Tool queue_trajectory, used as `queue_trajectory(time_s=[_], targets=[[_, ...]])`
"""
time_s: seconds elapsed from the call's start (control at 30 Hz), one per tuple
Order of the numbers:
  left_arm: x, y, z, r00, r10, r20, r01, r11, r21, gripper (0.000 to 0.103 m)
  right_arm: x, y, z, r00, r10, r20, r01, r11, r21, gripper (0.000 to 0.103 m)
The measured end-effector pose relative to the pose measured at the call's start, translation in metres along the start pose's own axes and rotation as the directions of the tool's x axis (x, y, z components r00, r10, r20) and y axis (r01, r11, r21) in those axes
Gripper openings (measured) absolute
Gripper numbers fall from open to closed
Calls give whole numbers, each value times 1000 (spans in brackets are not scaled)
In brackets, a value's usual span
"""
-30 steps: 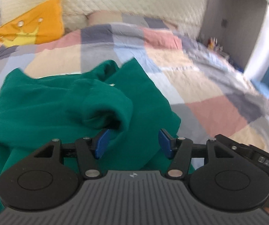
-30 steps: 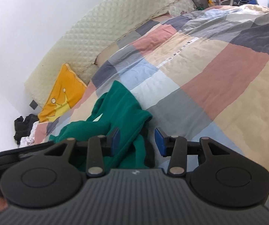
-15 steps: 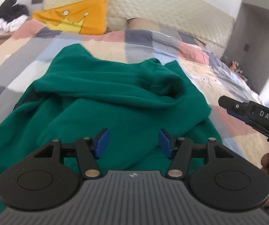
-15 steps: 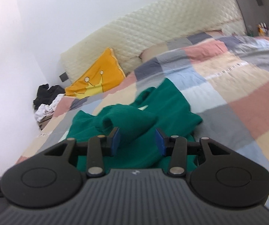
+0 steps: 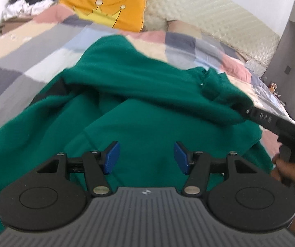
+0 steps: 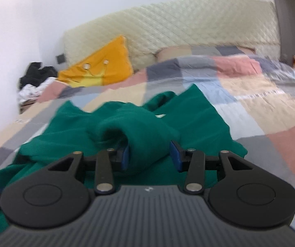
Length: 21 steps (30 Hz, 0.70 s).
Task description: Fold large clothes
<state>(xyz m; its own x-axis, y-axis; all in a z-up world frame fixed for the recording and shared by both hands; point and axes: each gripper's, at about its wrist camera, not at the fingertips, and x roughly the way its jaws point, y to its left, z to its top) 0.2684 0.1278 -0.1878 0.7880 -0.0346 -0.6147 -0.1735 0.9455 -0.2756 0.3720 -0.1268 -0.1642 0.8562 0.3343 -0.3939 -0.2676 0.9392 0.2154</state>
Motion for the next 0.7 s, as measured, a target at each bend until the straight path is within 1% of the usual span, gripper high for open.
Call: queue_trajectory(time_s=[0.1,0.17,0.27,0.3,0.33,0.4,0.43,0.53,0.57,0.63,0.7], targets=[[2,6,-4,1000,-9,-10,9,1000,-12,64,8,-15,-2,1000,-1,-14,2,998,65,47],[2,5,-5,1000,-6,-7,6,1000,-2,64,5,-22,-4,1000,-7,-15,8,994,110,47],[2,2,-6,1000,8,0,-8,1000,24,64,-1,-31,-4,1000,-22,-18,26,978,209,47],[1,1,-6,1000,11,2,-11,1000,26,64,-4,-33,-5,999,-39,-23,43,971,236,47],[1,0,-6,1000,11,1,-11,1000,25,64,-6,-35,-5,997,-64,-50,75,962,264,48],[1,1,-6,1000,8,2,-8,1000,10,64,-7,-41,-8,991,-86,-102,115,933,340,47],[1,2,-6,1000,6,3,-6,1000,3,64,-9,-44,-11,989,-94,-111,128,924,361,46],[1,3,-5,1000,4,2,-4,1000,-7,64,-18,-47,-16,981,-159,-111,188,920,343,46],[0,3,-5,1000,3,2,-3,1000,-9,64,-20,-48,-17,978,-175,-113,204,917,343,48],[-1,3,-5,1000,-1,3,1,1000,-12,64,-21,-54,-19,979,-164,-123,198,909,367,48],[-1,4,-5,1000,-4,2,4,1000,-16,64,-23,-56,-19,979,-151,-134,191,910,369,48]])
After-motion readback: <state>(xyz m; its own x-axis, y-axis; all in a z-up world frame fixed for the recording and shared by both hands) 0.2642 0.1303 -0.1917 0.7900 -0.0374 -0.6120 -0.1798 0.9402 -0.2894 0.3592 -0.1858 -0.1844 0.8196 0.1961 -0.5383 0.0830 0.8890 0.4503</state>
